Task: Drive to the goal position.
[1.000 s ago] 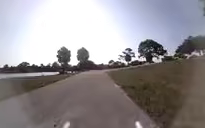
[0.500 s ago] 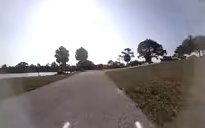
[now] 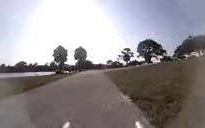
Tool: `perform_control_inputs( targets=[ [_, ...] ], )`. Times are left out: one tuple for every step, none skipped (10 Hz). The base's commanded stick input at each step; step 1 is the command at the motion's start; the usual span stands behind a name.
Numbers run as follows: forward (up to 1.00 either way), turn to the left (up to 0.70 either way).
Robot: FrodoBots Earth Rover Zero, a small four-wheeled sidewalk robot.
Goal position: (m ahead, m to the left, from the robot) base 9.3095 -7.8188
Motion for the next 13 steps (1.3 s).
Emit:
perform_control_inputs(
  targets=[
    [1.0, 0.07],
    [1.0, 0.0],
    [1.0, 0.0],
    [1.0, 0.0],
    [1.0, 0.0],
    [1.0, 0.0],
    [1.0, 0.0],
    [1.0, 0.0],
    [1.0, 0.0],
    [1.0, 0.0],
    [1.0, 0.0],
    [1.0, 0.0],
    [1.0, 0.0]
  ],
)
